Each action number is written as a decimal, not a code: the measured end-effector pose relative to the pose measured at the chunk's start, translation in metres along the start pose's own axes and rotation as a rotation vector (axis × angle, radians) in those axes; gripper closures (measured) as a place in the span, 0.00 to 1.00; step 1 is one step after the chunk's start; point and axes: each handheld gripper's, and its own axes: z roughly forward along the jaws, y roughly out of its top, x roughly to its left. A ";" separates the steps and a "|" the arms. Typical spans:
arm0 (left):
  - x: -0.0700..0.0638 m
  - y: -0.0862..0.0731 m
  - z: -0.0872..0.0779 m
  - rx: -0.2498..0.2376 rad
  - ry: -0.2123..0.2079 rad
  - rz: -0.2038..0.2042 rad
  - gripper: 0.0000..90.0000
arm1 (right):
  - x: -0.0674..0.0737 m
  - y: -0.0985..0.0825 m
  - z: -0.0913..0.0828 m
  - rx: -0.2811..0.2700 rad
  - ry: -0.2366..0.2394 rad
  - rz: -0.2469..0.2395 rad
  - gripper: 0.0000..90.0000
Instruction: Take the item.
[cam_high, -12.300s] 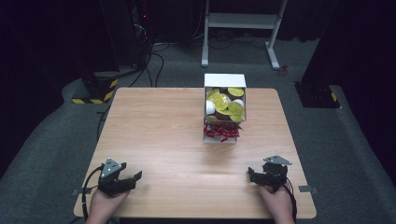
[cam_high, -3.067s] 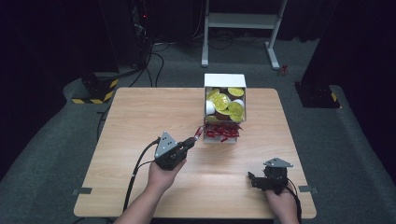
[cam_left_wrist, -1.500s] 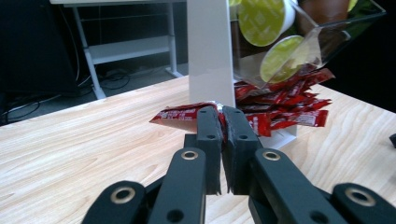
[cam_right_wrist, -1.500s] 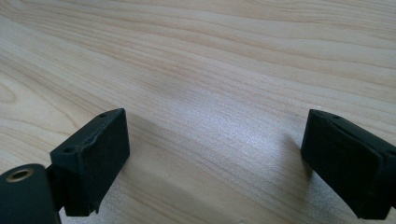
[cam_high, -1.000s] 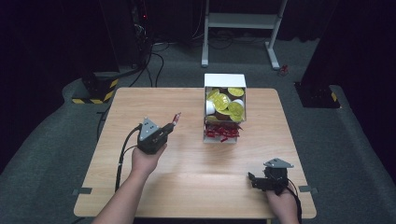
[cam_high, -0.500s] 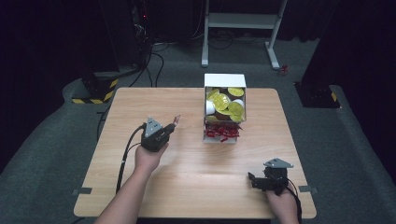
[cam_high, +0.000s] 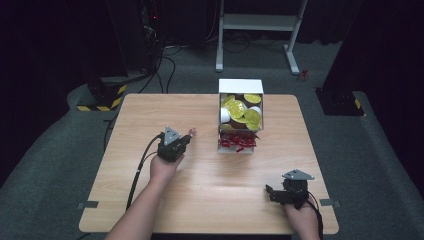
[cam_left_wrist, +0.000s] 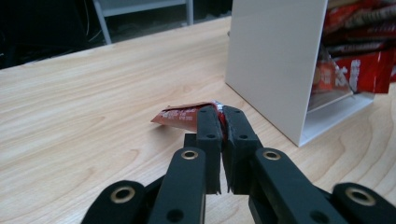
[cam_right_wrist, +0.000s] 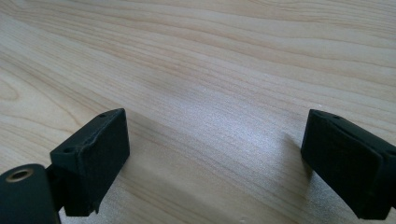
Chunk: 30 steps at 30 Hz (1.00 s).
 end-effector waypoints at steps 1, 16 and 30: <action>-0.001 -0.001 0.001 0.005 0.000 -0.004 0.95 | 0.000 0.000 0.000 0.000 0.001 -0.001 0.09; -0.008 -0.013 0.020 0.112 -0.023 -0.007 0.94 | 0.000 0.000 0.000 0.000 0.002 -0.004 0.09; -0.002 -0.030 0.033 0.246 -0.038 -0.030 0.90 | 0.001 -0.001 -0.001 0.001 0.002 -0.002 0.09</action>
